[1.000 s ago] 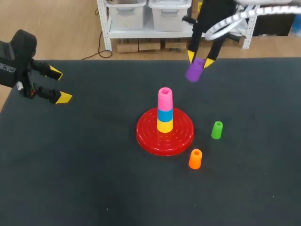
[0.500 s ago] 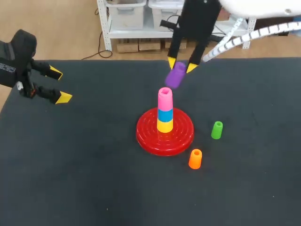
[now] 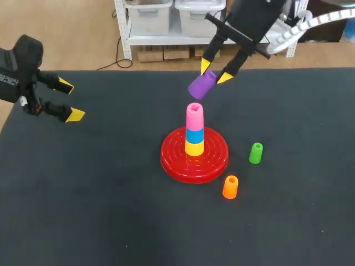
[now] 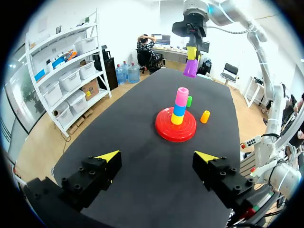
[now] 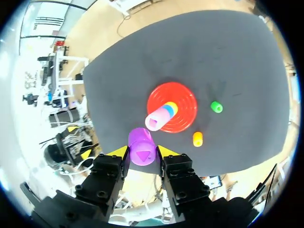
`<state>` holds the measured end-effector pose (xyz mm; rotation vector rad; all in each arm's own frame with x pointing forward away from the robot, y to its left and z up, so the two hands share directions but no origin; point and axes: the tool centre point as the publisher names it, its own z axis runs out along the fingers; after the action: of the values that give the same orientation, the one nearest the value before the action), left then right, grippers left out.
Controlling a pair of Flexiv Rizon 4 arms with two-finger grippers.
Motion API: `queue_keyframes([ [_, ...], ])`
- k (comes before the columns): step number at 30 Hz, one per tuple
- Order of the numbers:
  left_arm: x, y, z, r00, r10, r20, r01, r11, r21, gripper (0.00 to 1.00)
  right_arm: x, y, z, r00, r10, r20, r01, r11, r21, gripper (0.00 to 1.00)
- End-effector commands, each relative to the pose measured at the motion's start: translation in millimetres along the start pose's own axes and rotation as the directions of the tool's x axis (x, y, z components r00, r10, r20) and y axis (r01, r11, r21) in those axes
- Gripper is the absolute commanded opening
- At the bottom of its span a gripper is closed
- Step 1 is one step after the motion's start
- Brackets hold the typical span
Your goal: Pick up and stack the cylinders on the red base in this order: pink,purple,orange,green
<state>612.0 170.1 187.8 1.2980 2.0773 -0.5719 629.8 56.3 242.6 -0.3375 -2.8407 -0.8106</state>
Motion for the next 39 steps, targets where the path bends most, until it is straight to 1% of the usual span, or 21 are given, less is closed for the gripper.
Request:
queue_keyframes([
  [1,0.6,1.0,1,1.0,0.001,0.002,-0.001,1.0,0.001,1.0,3,-12,-1,1.0,-0.002,0.005,0.003,0.993,-0.114,0.0],
  [6,0.6,1.0,1,1.0,0.001,0.002,-0.001,1.0,0.001,1.0,3,-12,-1,1.0,-0.002,0.005,0.003,0.993,-0.114,0.0],
  [8,0.6,1.0,1,1.0,0.001,0.002,-0.001,1.0,0.001,1.0,-2,-12,-2,1.0,0.0,0.003,0.0,0.995,-0.101,0.0],
  [9,0.6,1.0,1,1.0,0.001,0.002,-0.001,1.0,0.001,1.0,-4,-10,-3,1.0,-0.006,0.009,0.006,0.997,-0.073,0.0],
  [11,0.6,1.0,1,1.0,0.001,0.002,-0.001,1.0,0.001,1.0,-7,-4,-1,0.999,-0.034,0.01,0.034,0.999,0.018,0.0],
  [13,0.6,1.0,1,1.0,0.001,0.002,-0.001,1.0,0.001,1.0,-8,2,3,0.997,-0.069,0.033,0.063,0.982,0.178,0.0],
  [14,0.6,1.0,1,1.0,0.001,0.002,-0.001,1.0,0.001,1.0,-9,4,5,0.998,-0.059,0.012,0.055,0.976,0.212,0.0],
  [15,0.6,1.0,1,1.0,0.001,0.002,-0.001,1.0,0.001,1.0,-10,5,8,0.998,-0.064,0.016,0.057,0.958,0.283,0.0],
  [16,0.6,1.0,1,1.0,0.001,0.002,-0.001,1.0,0.001,1.0,-10,6,9,0.997,-0.069,0.021,0.06,0.954,0.292,0.0],
  [17,0.6,1.0,1,1.0,0.001,0.002,-0.001,1.0,0.001,1.0,-9,7,9,0.998,-0.065,0.009,0.06,0.956,0.286,0.0],
  [18,0.6,1.0,1,1.0,0.001,0.002,-0.001,1.0,0.001,1.0,-9,7,10,0.998,-0.064,0.001,0.06,0.941,0.333,0.0],
  [21,0.6,1.0,1,1.0,0.001,0.002,-0.001,1.0,0.001,1.0,-5,8,15,0.997,-0.083,-0.004,0.078,0.918,0.389,0.0],
  [23,0.6,1.0,1,1.0,0.001,0.002,-0.001,1.0,0.001,1.0,-3,8,15,0.996,-0.093,-0.001,0.086,0.916,0.392,0.0],
  [24,0.6,1.0,1,1.0,0.001,0.002,-0.001,1.0,0.001,1.0,-3,7,15,0.996,-0.09,0.011,0.077,0.905,0.419,0.0],
  [26,0.6,1.0,1,1.0,0.001,0.002,-0.001,1.0,0.001,1.0,-3,6,16,0.996,-0.085,0.007,0.074,0.901,0.427,0.0],
  [28,0.6,1.0,1,1.0,0.001,0.002,-0.001,1.0,0.001,1.0,-2,6,16,0.996,-0.086,0.009,0.073,0.89,0.451,0.0],
  [37,0.6,1.0,1,1.0,0.001,0.002,-0.001,1.0,0.001,1.0,0,6,20,0.996,-0.088,0.022,0.066,0.875,0.48,0.0],
  [39,0.6,1.0,1,1.0,0.001,0.002,-0.001,1.0,0.001,1.0,1,3,24,0.994,-0.101,0.031,0.073,0.864,0.498,0.0],
])
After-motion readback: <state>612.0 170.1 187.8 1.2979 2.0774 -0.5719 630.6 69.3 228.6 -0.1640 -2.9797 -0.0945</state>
